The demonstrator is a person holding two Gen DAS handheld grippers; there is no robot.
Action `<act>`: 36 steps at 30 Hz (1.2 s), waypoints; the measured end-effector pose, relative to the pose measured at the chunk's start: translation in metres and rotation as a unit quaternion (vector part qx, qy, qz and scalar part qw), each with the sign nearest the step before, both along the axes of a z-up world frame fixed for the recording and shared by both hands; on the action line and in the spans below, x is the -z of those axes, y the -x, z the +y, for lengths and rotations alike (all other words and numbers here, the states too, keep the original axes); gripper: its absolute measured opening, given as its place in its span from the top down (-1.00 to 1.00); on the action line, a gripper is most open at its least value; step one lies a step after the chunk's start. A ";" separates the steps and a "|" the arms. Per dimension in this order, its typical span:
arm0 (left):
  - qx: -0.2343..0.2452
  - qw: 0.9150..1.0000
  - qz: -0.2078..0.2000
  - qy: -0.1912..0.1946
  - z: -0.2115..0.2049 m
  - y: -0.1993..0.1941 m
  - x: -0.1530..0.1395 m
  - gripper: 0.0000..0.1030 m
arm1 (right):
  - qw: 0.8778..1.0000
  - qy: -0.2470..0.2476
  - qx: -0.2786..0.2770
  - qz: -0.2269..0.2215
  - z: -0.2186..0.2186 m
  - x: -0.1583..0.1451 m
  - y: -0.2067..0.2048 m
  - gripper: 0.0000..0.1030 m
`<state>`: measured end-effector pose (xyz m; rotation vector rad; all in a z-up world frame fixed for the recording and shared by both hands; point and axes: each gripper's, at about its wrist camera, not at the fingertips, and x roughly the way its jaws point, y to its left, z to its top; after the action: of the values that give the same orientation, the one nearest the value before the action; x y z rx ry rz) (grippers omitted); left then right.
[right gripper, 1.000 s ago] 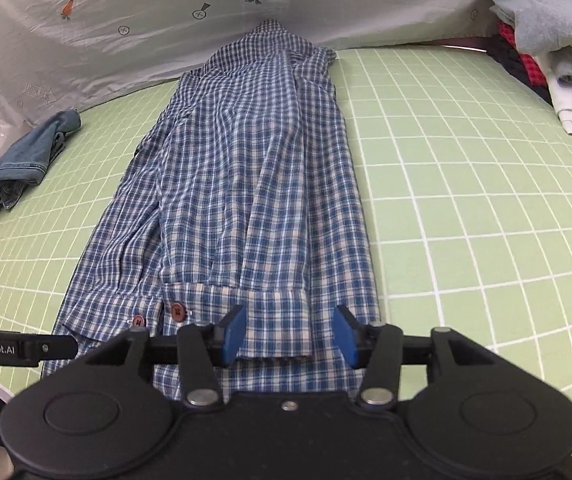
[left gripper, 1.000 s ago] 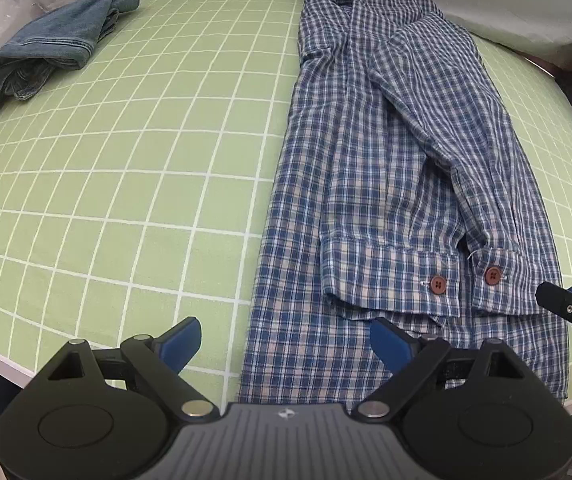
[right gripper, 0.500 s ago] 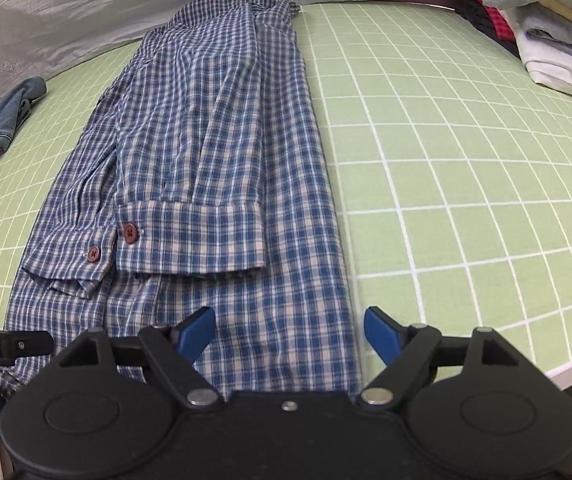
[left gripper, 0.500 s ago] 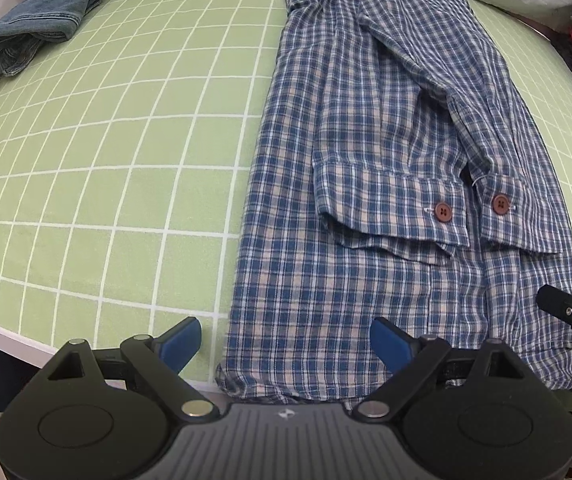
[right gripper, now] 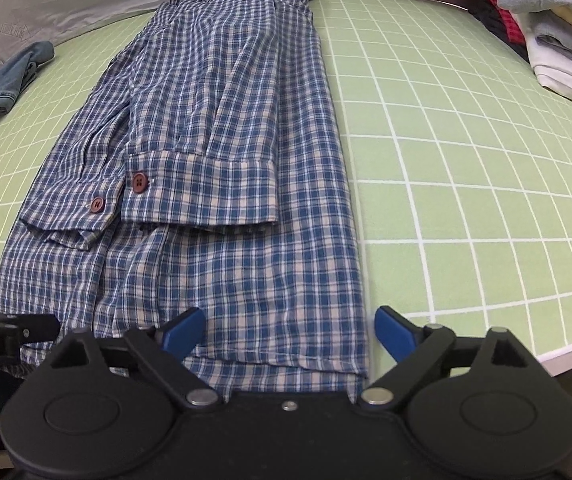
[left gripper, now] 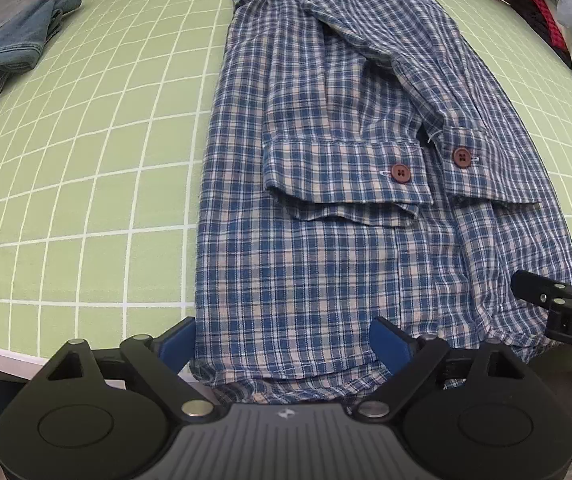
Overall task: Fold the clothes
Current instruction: 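Grasp the hem with the left gripper while the right gripper grasps the hem beside it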
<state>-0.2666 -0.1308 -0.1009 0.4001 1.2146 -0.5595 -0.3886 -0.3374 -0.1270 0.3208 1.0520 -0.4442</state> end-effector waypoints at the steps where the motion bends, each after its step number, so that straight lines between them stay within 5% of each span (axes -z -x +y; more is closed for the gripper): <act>1: 0.002 1.000 -0.003 0.002 -0.001 0.002 -0.001 -0.62 | 1.000 0.001 0.000 0.001 0.000 0.000 0.000 -0.76; 5: 0.003 1.000 -0.012 0.012 -0.001 0.006 -0.008 -0.17 | 1.000 0.011 -0.015 -0.003 0.005 -0.004 -0.001 -0.41; 7: 0.011 1.000 -0.013 0.014 -0.003 0.009 -0.009 -0.10 | 0.999 0.011 -0.030 -0.008 0.007 -0.007 -0.002 -0.02; 10: 0.035 0.999 -0.006 0.031 -0.005 0.018 -0.011 0.26 | 0.999 0.003 -0.053 -0.013 0.009 -0.009 -0.007 0.53; 12: 0.049 0.998 0.002 0.044 -0.007 0.023 -0.011 0.72 | 0.998 -0.006 -0.061 -0.014 0.009 -0.010 -0.010 0.71; 14: 0.048 0.996 0.026 0.065 -0.005 0.018 -0.010 0.79 | 0.998 -0.027 -0.058 -0.018 0.005 -0.011 -0.009 0.85; 23: -0.025 0.978 0.091 0.184 0.017 -0.035 -0.036 0.87 | 0.990 -0.115 0.000 -0.078 -0.028 -0.038 0.001 0.90; 29: -0.066 0.964 0.076 0.247 0.012 -0.066 -0.066 0.87 | 0.984 -0.121 0.009 -0.132 -0.044 -0.069 -0.011 0.90; 36: -0.080 0.956 0.030 0.279 -0.015 -0.114 -0.089 0.87 | 0.968 -0.144 0.040 -0.201 -0.083 -0.093 -0.050 0.90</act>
<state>-0.1523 -0.1456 -0.0116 -0.1953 1.0783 -0.7464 -0.3385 -0.4204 -0.0340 0.6856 0.7041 -0.2803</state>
